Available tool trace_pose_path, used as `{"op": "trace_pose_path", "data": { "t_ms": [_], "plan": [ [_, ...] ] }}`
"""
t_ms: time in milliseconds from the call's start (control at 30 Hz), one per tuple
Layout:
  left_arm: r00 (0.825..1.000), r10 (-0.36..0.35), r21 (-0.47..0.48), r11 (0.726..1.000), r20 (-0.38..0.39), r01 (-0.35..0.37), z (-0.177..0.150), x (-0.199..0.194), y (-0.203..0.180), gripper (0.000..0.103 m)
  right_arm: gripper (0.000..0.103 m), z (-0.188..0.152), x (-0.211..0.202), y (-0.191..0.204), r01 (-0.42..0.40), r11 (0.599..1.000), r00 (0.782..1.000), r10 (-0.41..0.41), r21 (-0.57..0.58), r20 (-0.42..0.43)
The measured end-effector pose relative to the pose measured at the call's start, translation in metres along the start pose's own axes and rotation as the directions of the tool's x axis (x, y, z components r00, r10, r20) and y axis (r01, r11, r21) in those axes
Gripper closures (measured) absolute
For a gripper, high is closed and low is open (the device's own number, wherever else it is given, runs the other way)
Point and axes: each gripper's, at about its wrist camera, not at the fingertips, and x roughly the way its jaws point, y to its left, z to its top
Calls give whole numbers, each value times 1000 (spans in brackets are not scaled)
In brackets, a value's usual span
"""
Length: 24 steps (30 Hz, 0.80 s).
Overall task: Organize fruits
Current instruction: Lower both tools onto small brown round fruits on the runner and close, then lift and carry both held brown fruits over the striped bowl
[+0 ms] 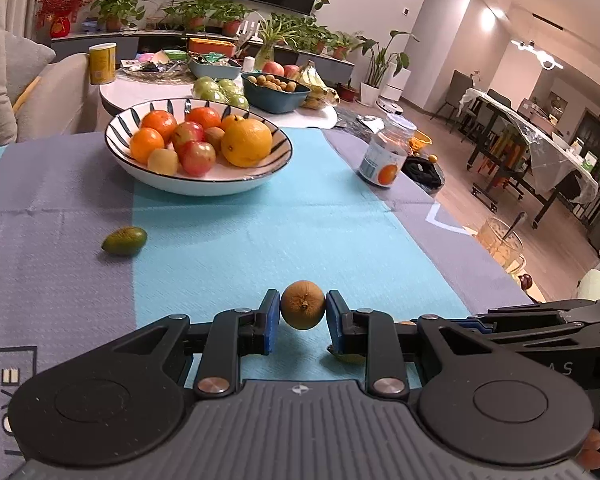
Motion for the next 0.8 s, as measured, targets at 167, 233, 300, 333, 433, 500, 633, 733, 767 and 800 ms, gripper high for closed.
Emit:
{"op": "trace_pose_path", "data": {
  "t_ms": [167, 233, 300, 333, 433, 500, 633, 733, 767, 800],
  "plan": [
    [1000, 15, -6, 1000, 13, -15, 3, -3, 3, 80, 48, 7, 1, 3, -2, 1000, 1000, 2, -6, 14],
    [1000, 15, -13, 1000, 20, -15, 4, -4, 6, 80, 48, 10, 1, 4, -2, 1000, 1000, 3, -14, 26],
    [999, 18, -15, 1000, 28, -18, 6, -6, 7, 80, 48, 13, 2, 6, -3, 1000, 999, 4, -23, 32],
    [999, 21, -14, 1000, 33, -20, 7, -6, 7, 80, 48, 15, 2, 6, -4, 1000, 999, 5, -24, 37],
    [998, 28, -15, 1000, 50, -27, 11, -10, 9, 79, 48, 19, 3, 9, -4, 999, 999, 5, -34, 46],
    [998, 32, -17, 999, 61, -31, 15, -13, 12, 79, 48, 23, 4, 11, -5, 999, 999, 7, -42, 51],
    [995, 47, -23, 999, 83, -45, 21, -17, 17, 79, 48, 29, 6, 14, -12, 999, 998, 15, -51, 64],
    [994, 56, -28, 998, 96, -53, 25, -19, 21, 79, 48, 33, 7, 18, -13, 998, 997, 18, -68, 74],
    [993, 57, -29, 998, 100, -55, 27, -20, 23, 79, 48, 35, 8, 20, -14, 997, 997, 20, -72, 76],
    [993, 60, -30, 998, 104, -57, 28, -20, 24, 79, 48, 37, 9, 21, -15, 997, 997, 21, -76, 76]
  ]
}}
